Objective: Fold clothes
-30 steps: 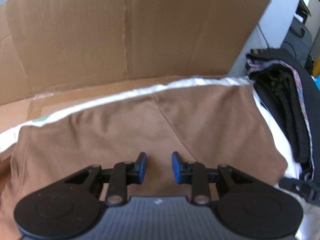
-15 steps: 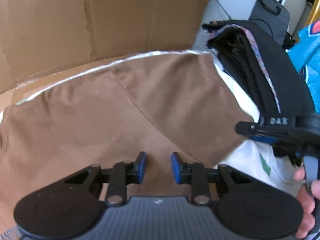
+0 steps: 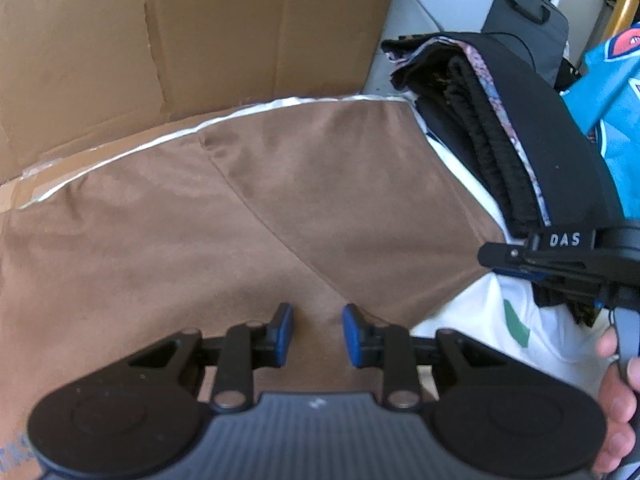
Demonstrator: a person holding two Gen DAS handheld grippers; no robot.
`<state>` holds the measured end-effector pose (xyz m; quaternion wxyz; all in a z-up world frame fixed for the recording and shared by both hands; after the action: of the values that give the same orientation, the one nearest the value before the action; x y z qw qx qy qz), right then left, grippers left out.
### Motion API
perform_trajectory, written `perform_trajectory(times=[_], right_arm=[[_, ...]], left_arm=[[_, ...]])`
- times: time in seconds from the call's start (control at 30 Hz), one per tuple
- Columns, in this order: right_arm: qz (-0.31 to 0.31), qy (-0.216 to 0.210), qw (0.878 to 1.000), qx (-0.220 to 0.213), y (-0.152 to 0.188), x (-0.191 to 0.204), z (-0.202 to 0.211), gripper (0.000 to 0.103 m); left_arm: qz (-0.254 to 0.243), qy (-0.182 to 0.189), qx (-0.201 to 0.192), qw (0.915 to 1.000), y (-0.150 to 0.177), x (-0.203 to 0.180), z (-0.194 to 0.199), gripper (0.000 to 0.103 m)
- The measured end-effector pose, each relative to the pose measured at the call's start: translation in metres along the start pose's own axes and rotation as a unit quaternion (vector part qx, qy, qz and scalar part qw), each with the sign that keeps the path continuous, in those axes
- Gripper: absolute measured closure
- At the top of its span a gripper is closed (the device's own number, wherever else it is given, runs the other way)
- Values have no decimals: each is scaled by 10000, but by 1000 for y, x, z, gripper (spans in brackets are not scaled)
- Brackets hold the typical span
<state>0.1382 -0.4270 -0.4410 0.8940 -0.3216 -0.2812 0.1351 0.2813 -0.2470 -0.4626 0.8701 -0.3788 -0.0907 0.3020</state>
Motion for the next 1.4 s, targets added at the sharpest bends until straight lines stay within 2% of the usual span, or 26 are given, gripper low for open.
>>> perform_trajectory(times=[0.03, 0.1, 0.27, 0.43, 0.57, 0.8, 0.9, 0.93, 0.97, 1.0, 1.07, 1.23, 1.4], right_arm=[[-42, -3, 10000, 26, 0, 0, -1, 82], [-76, -46, 9999, 55, 0, -2, -2, 81], [-59, -154, 9998, 96, 0, -3, -7, 82], [-56, -105, 9999, 39, -6, -14, -5, 91], [21, 25, 10000, 16, -5, -11, -1, 92], [50, -123, 9998, 130, -9, -13, -7, 88], [-23, -219, 9996, 172, -11, -14, -8, 86], [-23, -236, 9996, 173, 4, -13, 5, 86], [-2, -244, 9995, 176, 5, -12, 5, 86], [19, -253, 9995, 178, 5, -12, 6, 84], [18, -264, 9995, 182, 38, -17, 31, 83], [-92, -292, 9994, 190, 51, -14, 39, 78], [-203, -390, 9988, 203, 56, -21, 45, 71]], left_arm=[[-23, -9, -44, 10000, -3, 1, 0, 74], [-54, -15, -106, 9999, -10, 3, -3, 74], [-114, -72, -211, 9997, -36, 6, -24, 74], [-81, -171, -228, 9996, -55, 4, -48, 74], [-98, -195, -205, 9996, -66, -4, -70, 74], [-207, -159, -349, 9991, -92, -27, -97, 73], [18, -239, -446, 9987, -102, -25, -106, 72], [153, -264, -465, 9985, -105, -24, -108, 70], [288, -277, -476, 9981, -107, -24, -110, 66], [388, -252, -487, 9977, -109, -23, -110, 64], [462, -142, -550, 9973, -116, -24, -108, 62], [280, -75, -626, 9976, -131, -21, -85, 62], [215, -54, -626, 9978, -135, -2, -42, 61]])
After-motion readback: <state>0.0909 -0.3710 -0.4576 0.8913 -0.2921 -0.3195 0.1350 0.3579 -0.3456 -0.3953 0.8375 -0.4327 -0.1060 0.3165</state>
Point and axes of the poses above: each gripper's, at about its wrist camera, not at the fingertips, and z roughly against the way its jaws point, x to its left, y to its underside, the point moved 4 cm from there along -z, roughly the way its jaws point, and after that the axes turned 14 degrees about -x, right-handed, at the moved point
